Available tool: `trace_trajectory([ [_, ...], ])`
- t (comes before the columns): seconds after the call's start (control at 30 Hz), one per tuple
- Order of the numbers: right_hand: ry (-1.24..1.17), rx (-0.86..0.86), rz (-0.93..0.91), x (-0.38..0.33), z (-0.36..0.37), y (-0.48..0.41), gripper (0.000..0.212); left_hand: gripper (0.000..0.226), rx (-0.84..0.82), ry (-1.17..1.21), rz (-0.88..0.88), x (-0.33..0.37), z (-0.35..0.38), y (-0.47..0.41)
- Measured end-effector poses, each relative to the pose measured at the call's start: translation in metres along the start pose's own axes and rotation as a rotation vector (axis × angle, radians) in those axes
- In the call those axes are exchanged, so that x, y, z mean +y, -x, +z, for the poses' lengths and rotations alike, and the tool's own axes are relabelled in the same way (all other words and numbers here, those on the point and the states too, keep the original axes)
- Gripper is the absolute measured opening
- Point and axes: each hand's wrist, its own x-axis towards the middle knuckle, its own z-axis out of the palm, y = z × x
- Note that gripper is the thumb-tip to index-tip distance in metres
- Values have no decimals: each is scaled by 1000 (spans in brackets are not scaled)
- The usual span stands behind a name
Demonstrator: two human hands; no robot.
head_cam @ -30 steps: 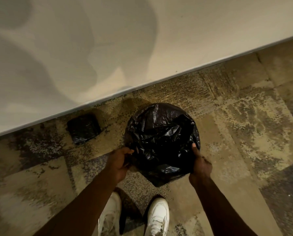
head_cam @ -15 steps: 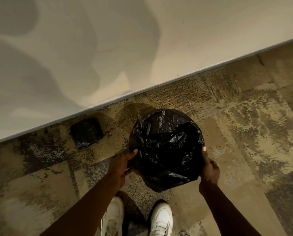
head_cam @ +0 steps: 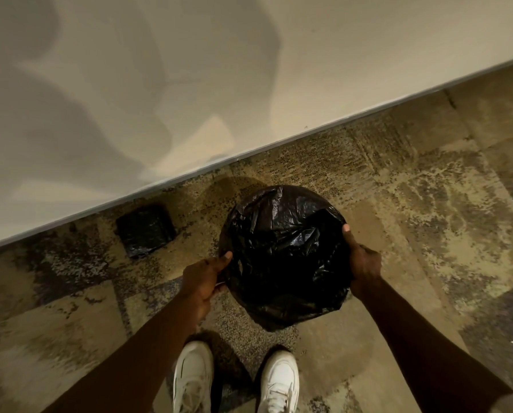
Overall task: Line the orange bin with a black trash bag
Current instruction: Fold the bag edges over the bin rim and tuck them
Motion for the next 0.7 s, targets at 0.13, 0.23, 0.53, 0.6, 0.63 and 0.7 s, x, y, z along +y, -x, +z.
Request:
trace_trajectory([
  [0.13,-56,-42,94,4,-3,-3,57,28,-29,-6,-12,-2,0,-3],
  [0.23,-100,-106,126,7,-7,-7,72,25,-34,-6,-7,-2,3,-2],
  [0.53,99,66,-82,-4,-12,-15,75,53,57,-127,77,5,1,13],
  [0.6,163,38,-145,-17,-11,-19,75,62,104,-186,114,9,1,13],
  [0.63,195,10,-169,-23,-10,-22,72,60,121,-167,112,11,1,11],
  [0.7,239,-57,-241,-41,-4,-27,59,50,150,-94,87,17,3,5],
])
